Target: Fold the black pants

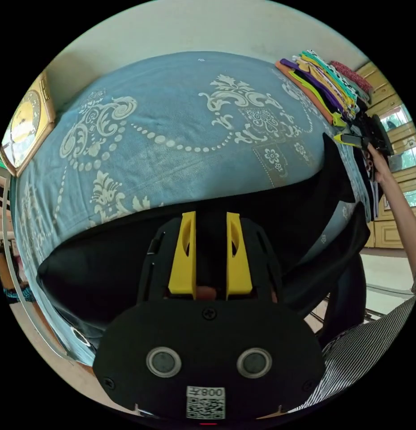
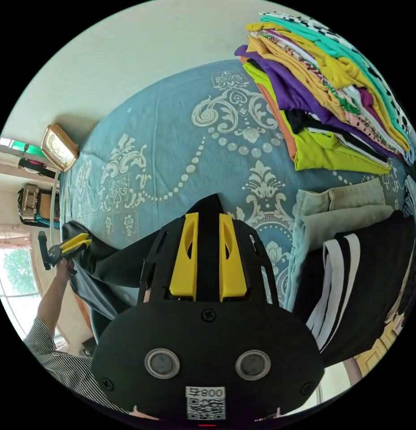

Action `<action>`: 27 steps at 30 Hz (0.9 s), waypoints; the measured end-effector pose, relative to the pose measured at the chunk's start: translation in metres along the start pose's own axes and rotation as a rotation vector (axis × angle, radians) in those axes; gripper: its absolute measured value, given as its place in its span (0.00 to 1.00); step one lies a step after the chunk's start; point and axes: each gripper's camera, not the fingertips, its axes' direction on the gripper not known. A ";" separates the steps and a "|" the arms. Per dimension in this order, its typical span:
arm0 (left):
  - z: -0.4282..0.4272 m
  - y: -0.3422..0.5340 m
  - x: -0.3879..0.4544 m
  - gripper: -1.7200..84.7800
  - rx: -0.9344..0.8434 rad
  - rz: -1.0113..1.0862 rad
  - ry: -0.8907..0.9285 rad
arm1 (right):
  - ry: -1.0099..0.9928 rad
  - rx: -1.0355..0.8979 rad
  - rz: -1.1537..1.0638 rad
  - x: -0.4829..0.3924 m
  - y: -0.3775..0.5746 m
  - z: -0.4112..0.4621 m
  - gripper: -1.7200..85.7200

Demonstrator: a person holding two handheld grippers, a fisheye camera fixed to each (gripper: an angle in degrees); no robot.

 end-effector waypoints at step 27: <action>-0.027 -0.151 0.085 0.06 0.016 0.072 -0.114 | -0.099 0.252 -0.094 -0.033 0.080 -0.092 0.02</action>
